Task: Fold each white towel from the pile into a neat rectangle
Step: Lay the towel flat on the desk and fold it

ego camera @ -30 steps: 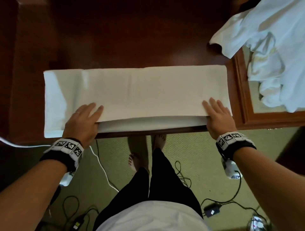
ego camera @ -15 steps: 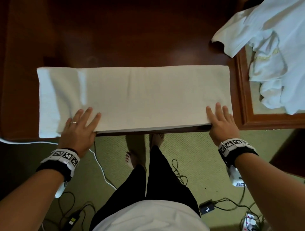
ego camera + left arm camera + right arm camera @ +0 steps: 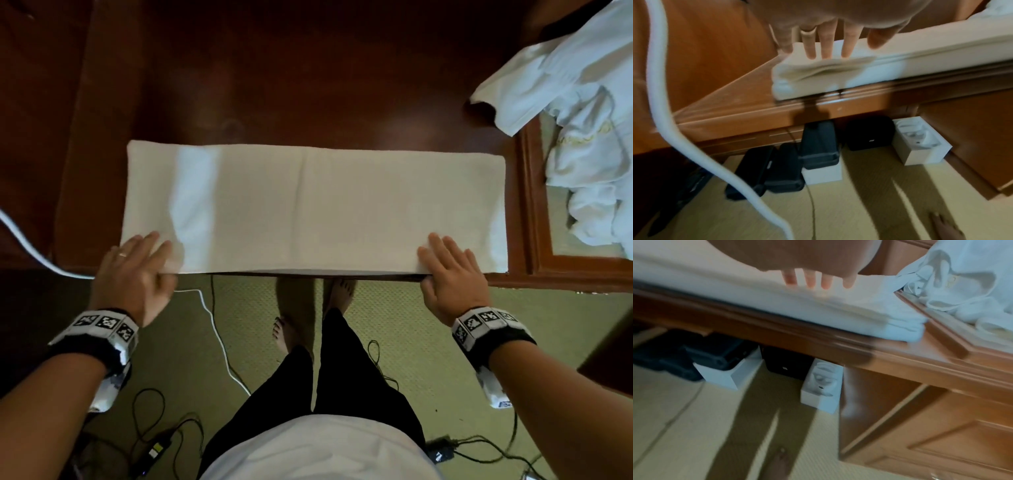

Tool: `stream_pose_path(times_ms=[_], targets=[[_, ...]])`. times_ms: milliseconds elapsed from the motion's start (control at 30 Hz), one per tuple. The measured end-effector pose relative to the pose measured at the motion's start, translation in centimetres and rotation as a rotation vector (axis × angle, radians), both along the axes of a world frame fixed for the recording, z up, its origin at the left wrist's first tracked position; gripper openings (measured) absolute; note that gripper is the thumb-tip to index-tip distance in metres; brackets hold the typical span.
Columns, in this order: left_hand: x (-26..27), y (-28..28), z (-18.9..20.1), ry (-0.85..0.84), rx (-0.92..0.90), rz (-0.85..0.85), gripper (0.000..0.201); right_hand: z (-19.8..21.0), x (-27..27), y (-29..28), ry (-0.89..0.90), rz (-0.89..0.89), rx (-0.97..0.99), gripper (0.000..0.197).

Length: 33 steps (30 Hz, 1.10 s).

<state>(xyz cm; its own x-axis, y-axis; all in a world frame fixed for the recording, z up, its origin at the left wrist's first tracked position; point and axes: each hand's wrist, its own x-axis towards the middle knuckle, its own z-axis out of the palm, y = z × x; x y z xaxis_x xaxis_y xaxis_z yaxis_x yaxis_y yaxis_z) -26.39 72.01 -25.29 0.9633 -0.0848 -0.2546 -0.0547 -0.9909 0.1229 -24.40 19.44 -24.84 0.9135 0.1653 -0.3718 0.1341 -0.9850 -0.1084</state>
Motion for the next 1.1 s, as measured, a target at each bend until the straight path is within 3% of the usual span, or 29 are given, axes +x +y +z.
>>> stream_pose_path(times_ms=[133, 300, 467, 600, 733, 867, 1100], targets=[[2.8, -5.3, 0.4, 0.001, -0.062, -0.012, 0.064, 0.8, 2.7, 5.9, -0.081, -0.005, 0.112, 0.060], [6.2, -9.7, -1.6, 0.119, 0.027, -0.131, 0.072, -0.7, 4.9, 13.7, 0.052, 0.098, 0.037, 0.062], [4.9, -3.5, -2.9, 0.233, 0.131, 0.125, 0.074, -2.0, 4.3, 12.4, 0.149, 0.119, -0.015, 0.069], [5.8, -5.6, -1.9, 0.183, 0.060, 0.241, 0.078, -1.2, 5.0, 13.9, 0.048, 0.076, 0.041, 0.071], [6.3, -13.3, -1.9, 0.112, -0.016, 0.000, 0.081, -1.7, 6.0, 16.4, -0.012, 0.126, 0.085, 0.068], [7.1, -15.8, -3.7, 0.149, 0.038, -0.005, 0.079, -3.3, 6.8, 11.6, 0.017, 0.117, 0.029, 0.068], [8.8, -14.1, -4.1, 0.126, 0.066, 0.014, 0.082, -2.2, 7.0, -5.8, 0.032, -0.323, -0.039, 0.065]])
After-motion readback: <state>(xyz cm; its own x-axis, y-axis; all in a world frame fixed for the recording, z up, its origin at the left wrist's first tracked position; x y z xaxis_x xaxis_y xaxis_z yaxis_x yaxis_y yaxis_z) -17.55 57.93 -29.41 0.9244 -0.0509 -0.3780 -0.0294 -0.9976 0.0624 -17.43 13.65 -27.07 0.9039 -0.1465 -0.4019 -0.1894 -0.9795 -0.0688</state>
